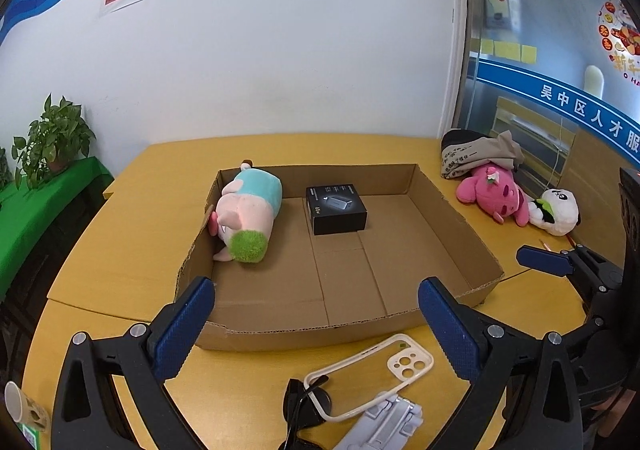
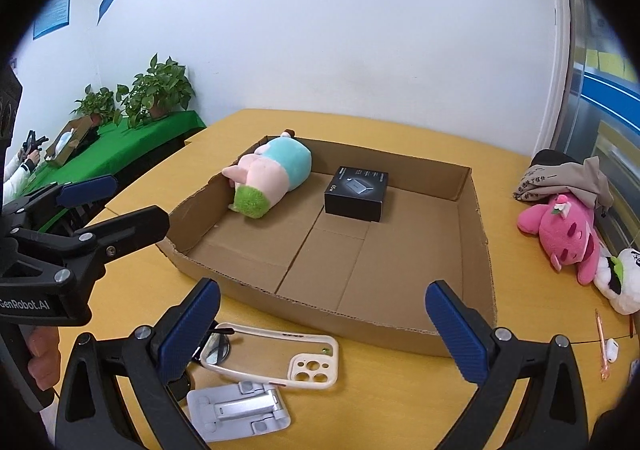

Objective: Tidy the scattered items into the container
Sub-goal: 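Move the right gripper to the white-rimmed clear phone case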

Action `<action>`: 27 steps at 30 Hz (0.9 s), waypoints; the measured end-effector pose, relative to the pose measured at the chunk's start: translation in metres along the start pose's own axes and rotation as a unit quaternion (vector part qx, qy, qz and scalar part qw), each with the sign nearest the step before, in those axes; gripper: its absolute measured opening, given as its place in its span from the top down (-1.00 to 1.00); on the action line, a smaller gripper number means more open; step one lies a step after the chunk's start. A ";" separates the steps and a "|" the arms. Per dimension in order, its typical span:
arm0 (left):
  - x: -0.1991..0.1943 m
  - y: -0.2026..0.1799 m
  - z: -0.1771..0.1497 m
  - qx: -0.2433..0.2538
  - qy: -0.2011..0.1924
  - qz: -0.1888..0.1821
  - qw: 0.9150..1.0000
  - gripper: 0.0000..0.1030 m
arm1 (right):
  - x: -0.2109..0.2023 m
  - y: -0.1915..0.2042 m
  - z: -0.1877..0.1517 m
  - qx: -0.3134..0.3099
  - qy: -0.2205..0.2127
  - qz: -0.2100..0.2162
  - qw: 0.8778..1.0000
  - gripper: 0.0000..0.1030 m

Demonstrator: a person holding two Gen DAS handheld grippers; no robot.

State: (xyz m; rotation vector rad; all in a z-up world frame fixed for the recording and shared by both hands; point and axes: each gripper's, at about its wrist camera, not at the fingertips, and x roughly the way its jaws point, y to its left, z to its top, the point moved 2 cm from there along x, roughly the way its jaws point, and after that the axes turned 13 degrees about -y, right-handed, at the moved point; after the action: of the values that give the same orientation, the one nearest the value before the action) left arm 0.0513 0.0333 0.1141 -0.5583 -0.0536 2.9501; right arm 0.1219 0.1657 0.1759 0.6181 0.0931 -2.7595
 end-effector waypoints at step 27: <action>0.016 -0.005 -0.018 0.000 0.032 -0.012 0.999 -1.00 | 0.002 -0.018 -0.016 0.034 0.011 -0.015 0.999 -0.99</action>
State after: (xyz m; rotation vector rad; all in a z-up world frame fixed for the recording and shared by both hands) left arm 0.0439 0.0410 0.0918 -0.6468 -0.0540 2.9068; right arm 0.1211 0.1844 0.1600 0.6689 0.0133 -2.7951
